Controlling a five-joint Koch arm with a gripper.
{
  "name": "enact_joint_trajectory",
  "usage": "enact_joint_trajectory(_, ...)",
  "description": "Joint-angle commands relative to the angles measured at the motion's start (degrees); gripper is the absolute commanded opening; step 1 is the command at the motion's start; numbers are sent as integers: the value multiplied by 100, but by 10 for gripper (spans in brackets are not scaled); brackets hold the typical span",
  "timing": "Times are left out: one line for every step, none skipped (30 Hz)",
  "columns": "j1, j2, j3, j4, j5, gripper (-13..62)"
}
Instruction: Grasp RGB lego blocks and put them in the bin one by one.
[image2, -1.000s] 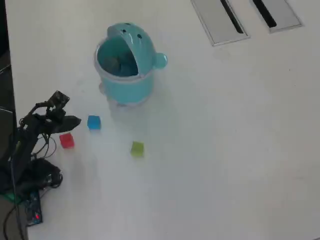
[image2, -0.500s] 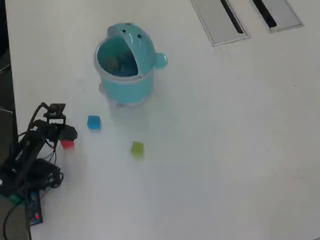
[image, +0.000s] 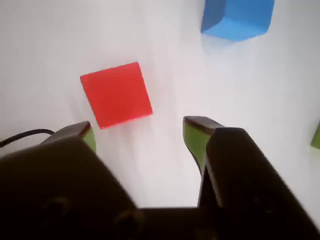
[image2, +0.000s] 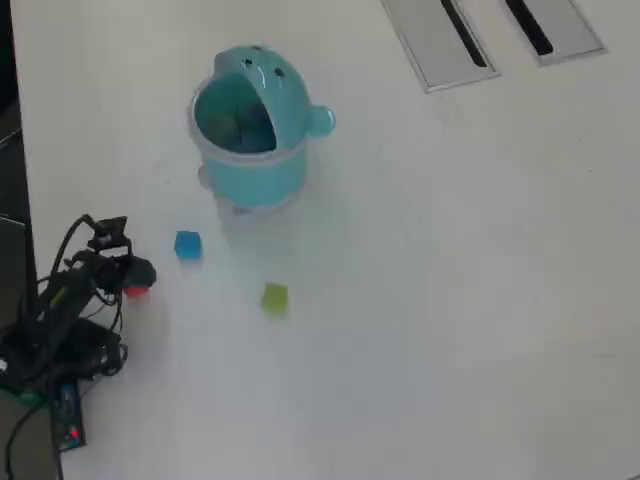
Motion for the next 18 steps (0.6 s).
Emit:
enact_joint_trajectory(-88,422,-79,-272,-62,313)
enact_joint_trajectory(-105,422,9,-360,-62,313)
enact_joint_trajectory(-114,422,88,-475,-62,313)
enact_joint_trajectory(-114,422,185,-580,-62,313)
enact_joint_trajectory(-114,422,264,-642,-62,313)
enact_joint_trajectory(-123,422,369,-756,-62,314)
enact_joint_trajectory(-132,413,448,-879,-53,314)
enact_joint_trajectory(-149,413,527,-993,-44,314)
enact_joint_trajectory(-149,413,571,-1046,-44,314)
enact_joint_trajectory(-149,404,598,-1099,-44,313)
enact_joint_trajectory(-149,396,642,-1195,-44,314)
enact_joint_trajectory(-158,396,668,-1248,-44,314)
enact_joint_trajectory(-158,387,694,-1310,-44,314)
enact_joint_trajectory(-158,378,712,-1345,-44,314)
enact_joint_trajectory(-149,360,729,-1406,-53,313)
enact_joint_trajectory(-149,343,765,-1521,-44,314)
enact_joint_trajectory(-149,334,809,-1582,-44,313)
enact_joint_trajectory(-158,334,853,-1644,-44,314)
